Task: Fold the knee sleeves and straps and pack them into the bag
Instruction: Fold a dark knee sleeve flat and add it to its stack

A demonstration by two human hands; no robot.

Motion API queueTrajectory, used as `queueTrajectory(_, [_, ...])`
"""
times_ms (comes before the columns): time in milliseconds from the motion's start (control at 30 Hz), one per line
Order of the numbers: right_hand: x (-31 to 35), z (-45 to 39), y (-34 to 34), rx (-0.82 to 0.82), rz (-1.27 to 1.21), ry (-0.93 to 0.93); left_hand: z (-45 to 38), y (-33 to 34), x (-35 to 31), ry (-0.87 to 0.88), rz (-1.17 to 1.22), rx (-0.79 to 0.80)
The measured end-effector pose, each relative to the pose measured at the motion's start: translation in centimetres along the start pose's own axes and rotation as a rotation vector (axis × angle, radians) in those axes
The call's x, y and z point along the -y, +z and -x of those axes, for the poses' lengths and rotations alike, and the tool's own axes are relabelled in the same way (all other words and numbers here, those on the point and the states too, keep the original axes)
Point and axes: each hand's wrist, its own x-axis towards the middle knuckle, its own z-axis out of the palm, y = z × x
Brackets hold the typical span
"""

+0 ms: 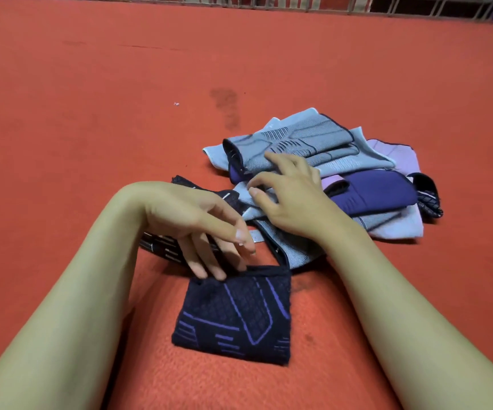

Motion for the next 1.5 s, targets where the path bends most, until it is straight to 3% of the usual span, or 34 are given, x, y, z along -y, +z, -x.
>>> queueTrajectory(133, [-0.1,-0.2,0.2,-0.044,0.006,0.003,-0.1,0.1,-0.2,0.18,0.099,-0.188])
queueTrajectory(300, [0.2,-0.1,-2.2,-0.304,-0.348,-0.004,-2.5,-0.5,-0.1,0.379,0.237,-0.679])
queueTrajectory(367, [0.2,-0.1,-4.3,-0.38,-0.462,-0.025,-3.3,-0.9,0.2,0.451,0.386,-0.775])
queueTrajectory(433, [0.4,0.1,-5.9,-0.366,-0.575,-0.079,-3.6,-1.2,0.4,0.568,0.583,-0.691])
queueTrajectory(500, [0.5,0.4,-7.0,-0.291,-0.604,-0.127,-3.2,-1.4,0.4,0.68,0.731,-0.508])
queueTrajectory(567, [0.4,0.7,-7.5,-0.21,-0.606,-0.127,-2.5,-1.6,0.3,0.713,0.747,-0.431])
queueTrajectory(700, [0.6,1.3,-8.1,-0.094,-0.707,-0.055,-2.5,-1.2,-0.2,0.693,0.744,-0.441])
queueTrajectory(800, [1.4,1.3,-8.1,0.012,-0.777,0.007,-2.6,-0.6,-0.5,0.772,0.641,-0.549])
queueTrajectory(967, [1.2,0.7,-7.2,0.003,-0.366,-0.07,-3.9,-0.3,-0.5,0.678,0.562,-0.703])
queueTrajectory(1067, [0.5,0.5,-6.6,-0.059,-0.315,-0.039,-4.1,-0.3,-0.8,0.667,0.865,-0.563])
queueTrajectory(1167, [0.4,0.4,-6.0,-0.079,-0.508,0.065,-4.4,-0.6,-0.7,0.651,1.218,-0.411])
queueTrajectory(1367, [0.6,-0.1,-4.1,-0.129,-0.737,0.202,-3.9,0.4,-1.9,0.556,1.087,-0.304])
queueTrajectory(1433, [1.1,-0.1,-4.0,-0.02,-1.058,0.248,-3.8,0.5,-1.9,0.611,1.115,-0.272])
queueTrajectory(1500, [1.7,0.3,-4.4,0.202,-1.501,0.228,-4.0,0.6,-2.1,0.628,1.105,-0.288])
